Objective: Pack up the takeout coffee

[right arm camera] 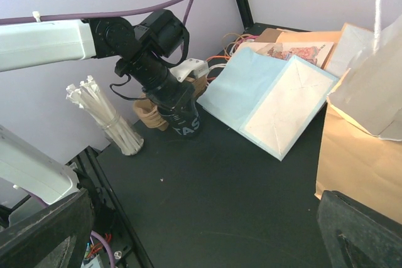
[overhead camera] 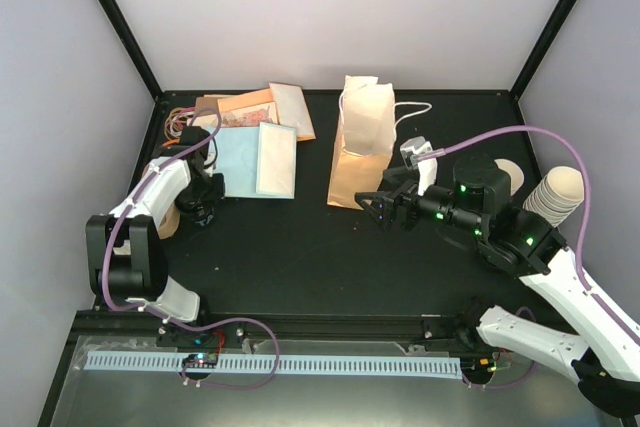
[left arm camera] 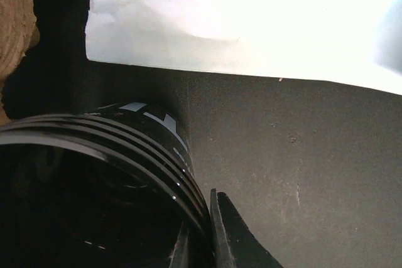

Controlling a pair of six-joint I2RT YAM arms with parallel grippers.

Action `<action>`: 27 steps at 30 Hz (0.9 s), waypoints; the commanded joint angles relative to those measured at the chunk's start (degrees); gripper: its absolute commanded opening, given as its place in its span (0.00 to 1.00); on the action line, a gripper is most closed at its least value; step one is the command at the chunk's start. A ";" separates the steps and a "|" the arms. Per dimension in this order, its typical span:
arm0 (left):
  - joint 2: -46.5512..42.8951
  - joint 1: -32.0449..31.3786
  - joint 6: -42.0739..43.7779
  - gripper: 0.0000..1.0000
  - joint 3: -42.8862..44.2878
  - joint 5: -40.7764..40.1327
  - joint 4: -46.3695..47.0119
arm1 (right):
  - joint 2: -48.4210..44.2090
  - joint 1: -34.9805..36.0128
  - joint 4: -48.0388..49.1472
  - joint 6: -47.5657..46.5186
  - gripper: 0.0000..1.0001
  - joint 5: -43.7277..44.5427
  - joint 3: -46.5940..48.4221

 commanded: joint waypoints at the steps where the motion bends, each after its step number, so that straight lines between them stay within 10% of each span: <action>1: -1.80 -0.16 -0.11 0.06 1.51 1.28 -1.10 | -0.65 0.31 0.48 -0.01 1.00 0.59 -0.62; 21: -0.78 -15.32 -6.22 0.05 3.24 3.29 -2.18 | -0.82 0.31 0.24 0.33 1.00 1.45 -1.07; 27: -0.49 -17.33 -6.77 0.44 4.98 1.15 -3.50 | -1.55 0.29 -0.70 0.25 1.00 2.56 -1.40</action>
